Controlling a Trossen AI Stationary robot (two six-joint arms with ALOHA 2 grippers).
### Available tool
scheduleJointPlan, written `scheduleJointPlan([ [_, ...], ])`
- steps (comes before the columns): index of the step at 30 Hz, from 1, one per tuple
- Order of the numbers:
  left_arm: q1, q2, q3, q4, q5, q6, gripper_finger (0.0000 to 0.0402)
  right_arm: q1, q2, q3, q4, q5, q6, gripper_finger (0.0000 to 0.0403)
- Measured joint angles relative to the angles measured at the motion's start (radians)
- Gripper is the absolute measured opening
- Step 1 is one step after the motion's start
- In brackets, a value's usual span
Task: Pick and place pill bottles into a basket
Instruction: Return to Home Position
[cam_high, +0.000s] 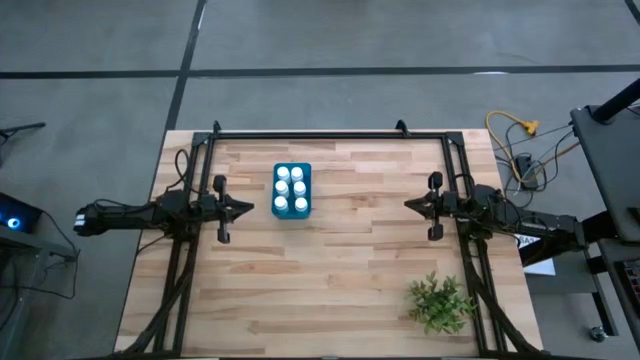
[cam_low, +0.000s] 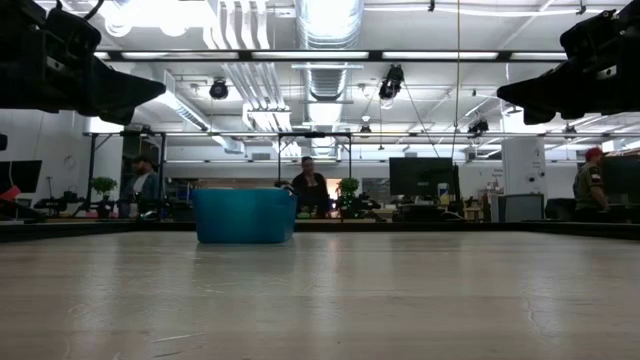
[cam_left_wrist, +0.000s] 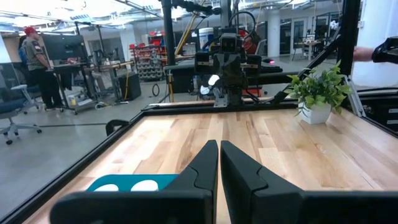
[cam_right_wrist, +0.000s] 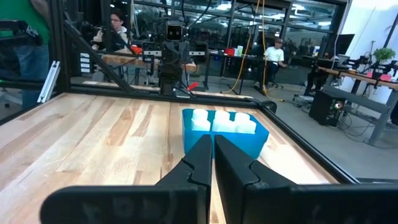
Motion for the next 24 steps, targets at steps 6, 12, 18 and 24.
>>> scheduleJointPlan([
  [6,0.000,0.004,0.000,0.000,0.000,0.000,0.0000,0.000,0.000,0.000,0.000,0.000,0.000,0.0009],
  [12,0.000,0.004,0.000,0.000,0.000,0.000,0.0000,0.000,0.000,0.000,0.000,0.000,0.001,0.0009],
  [18,0.000,0.008,0.000,0.000,0.000,0.000,0.0000,0.000,0.000,0.000,0.000,0.000,0.004,0.0009],
  [24,0.000,0.007,0.000,0.000,0.000,0.000,0.0000,0.000,0.000,0.000,0.000,0.000,0.005,0.0009],
])
